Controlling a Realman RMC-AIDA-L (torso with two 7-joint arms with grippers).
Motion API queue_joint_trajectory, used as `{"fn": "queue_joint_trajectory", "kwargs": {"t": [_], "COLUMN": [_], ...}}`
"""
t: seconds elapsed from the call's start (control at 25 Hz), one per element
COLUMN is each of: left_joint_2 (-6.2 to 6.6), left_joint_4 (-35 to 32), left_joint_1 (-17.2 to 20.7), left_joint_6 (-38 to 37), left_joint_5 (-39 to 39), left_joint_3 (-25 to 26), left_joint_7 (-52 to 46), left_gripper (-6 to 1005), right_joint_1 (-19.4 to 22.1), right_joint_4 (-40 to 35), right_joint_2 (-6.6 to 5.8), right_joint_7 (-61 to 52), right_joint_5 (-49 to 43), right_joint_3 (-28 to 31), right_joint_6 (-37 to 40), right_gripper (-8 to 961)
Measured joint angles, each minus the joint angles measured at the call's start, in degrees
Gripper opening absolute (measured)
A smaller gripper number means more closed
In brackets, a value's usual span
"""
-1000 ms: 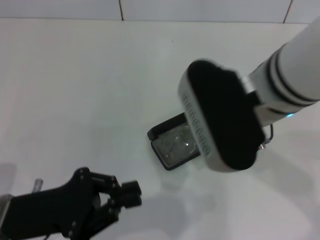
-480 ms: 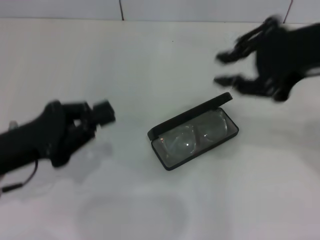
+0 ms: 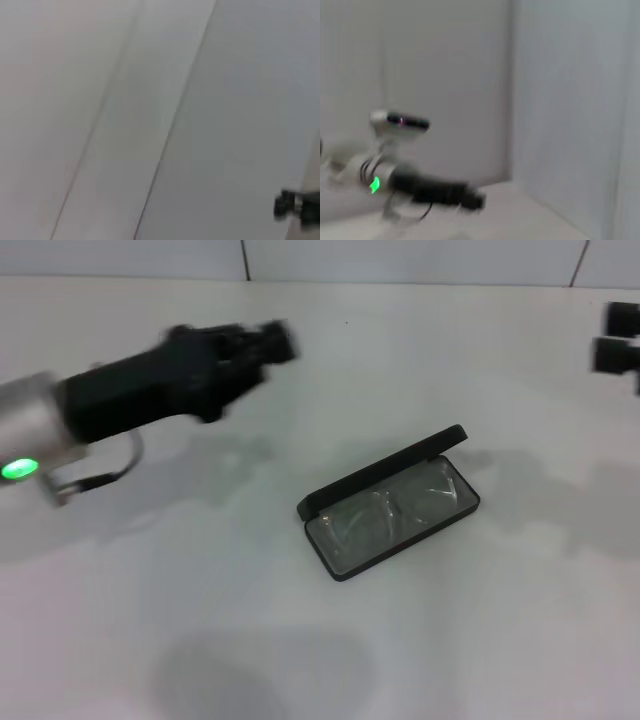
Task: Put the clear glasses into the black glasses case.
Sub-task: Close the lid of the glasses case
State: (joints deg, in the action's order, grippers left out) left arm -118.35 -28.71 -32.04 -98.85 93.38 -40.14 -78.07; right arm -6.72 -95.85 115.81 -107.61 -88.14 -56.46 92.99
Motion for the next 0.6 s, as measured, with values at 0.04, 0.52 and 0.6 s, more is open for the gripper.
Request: {"fn": "queue_joint_trajectory", "kwargs": {"t": [0.04, 0.52, 0.6], "left_joint_2": [0.00, -1.94, -1.97], "left_joint_4": [0.00, 12.31, 12.82], "left_joint_1": [0.00, -10.31, -10.33], "left_joint_6": [0.00, 16.99, 17.86], "left_joint_5": [0.00, 6.11, 6.11], "left_joint_3": [0.00, -5.07, -5.36], "left_joint_7": [0.00, 0.12, 0.14], "left_gripper": [137, 158, 161], "right_joint_1": [0.29, -2.13, -2.70], "right_joint_4": [5.08, 38.58, 40.32], "right_joint_2": [-0.13, -0.30, -0.32], "right_joint_7": [1.14, 12.10, 13.48], "right_joint_5": [1.71, 16.86, 17.13], "right_joint_3": [2.90, 35.29, 36.05], "right_joint_6": [-0.04, 9.74, 10.41], "right_gripper": [309, 310, 311]}}
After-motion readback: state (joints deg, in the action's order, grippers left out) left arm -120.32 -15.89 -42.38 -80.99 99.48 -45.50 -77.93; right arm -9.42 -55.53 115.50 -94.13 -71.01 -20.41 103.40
